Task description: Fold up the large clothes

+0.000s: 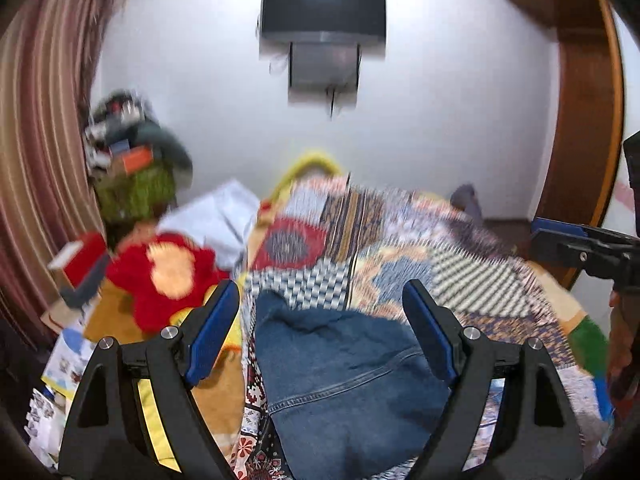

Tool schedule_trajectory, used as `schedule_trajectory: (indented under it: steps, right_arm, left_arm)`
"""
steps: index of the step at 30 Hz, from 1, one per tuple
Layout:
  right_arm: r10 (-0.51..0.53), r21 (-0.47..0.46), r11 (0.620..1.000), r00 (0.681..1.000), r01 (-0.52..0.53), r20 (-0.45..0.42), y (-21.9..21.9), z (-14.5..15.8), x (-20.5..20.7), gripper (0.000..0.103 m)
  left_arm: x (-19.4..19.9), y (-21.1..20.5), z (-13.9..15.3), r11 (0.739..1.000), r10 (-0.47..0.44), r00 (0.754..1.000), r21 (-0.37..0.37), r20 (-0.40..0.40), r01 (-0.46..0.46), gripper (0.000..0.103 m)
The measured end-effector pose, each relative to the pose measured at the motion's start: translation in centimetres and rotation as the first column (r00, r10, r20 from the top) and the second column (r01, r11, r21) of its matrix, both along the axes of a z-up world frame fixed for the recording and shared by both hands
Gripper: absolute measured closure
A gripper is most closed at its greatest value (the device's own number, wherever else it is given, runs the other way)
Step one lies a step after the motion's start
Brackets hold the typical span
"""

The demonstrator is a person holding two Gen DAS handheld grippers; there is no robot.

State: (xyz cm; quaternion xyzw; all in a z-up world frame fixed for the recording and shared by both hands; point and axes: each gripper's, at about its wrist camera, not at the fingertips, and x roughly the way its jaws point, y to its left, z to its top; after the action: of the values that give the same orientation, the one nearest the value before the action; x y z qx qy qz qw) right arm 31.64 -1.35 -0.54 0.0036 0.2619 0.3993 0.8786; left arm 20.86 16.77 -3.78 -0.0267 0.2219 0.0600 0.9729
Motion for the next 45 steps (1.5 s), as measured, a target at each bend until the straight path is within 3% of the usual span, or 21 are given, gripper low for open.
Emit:
schedule_trajectory:
  steps: [5,8,12,17,20,24,28,45]
  right_arm:
    - [-0.039,0.094,0.995,0.988,0.025,0.15,-2.8,4.1,-7.4,0.037]
    - [-0.064,0.143,0.989,0.98,0.037,0.187,-4.2,5.0,-11.1,0.037]
    - [-0.089,0.158,0.986,0.974,0.056,0.208,-5.2,4.7,-15.0,0.037]
    - [-0.119,0.116,0.989,0.962,0.092,0.247,-5.5,4.2,-18.1,0.037]
    - [-0.121,0.113,0.989,0.964,0.097,0.236,-5.8,4.0,-18.8,0.033]
    - [-0.157,0.114,0.985,0.959,0.132,0.237,-6.2,3.9,-19.5,0.011]
    - [-0.194,0.102,0.98,0.948,0.173,0.254,-6.4,3.8,-19.8,0.001]
    - [-0.203,0.084,0.979,0.952,0.188,0.231,-6.5,3.5,-19.4,0.0]
  left_arm:
    - [-7.1,-2.8,3.5,1.0,0.013,0.988,-0.003,0.155,-0.013,0.019]
    - [-10.5,-4.3,4.4,0.999,0.041,0.974,-0.004,0.221,-0.041,0.019]
    - [-13.8,-5.7,4.7,0.998,0.067,0.962,-0.028,0.264,-0.062,0.019]
    - [-15.9,-7.3,4.6,0.994,0.104,0.952,0.012,0.288,-0.112,0.015]
    - [-16.8,-8.0,4.2,0.994,0.103,0.952,-0.005,0.289,-0.107,0.005]
    - [-17.5,-8.3,4.0,0.993,0.111,0.953,0.0,0.282,-0.116,0.0]
    - [-17.4,-8.1,3.7,0.993,0.119,0.956,-0.013,0.269,-0.12,0.0]
    - [-17.2,-7.7,3.0,0.993,0.117,0.961,-0.03,0.25,-0.113,0.0]
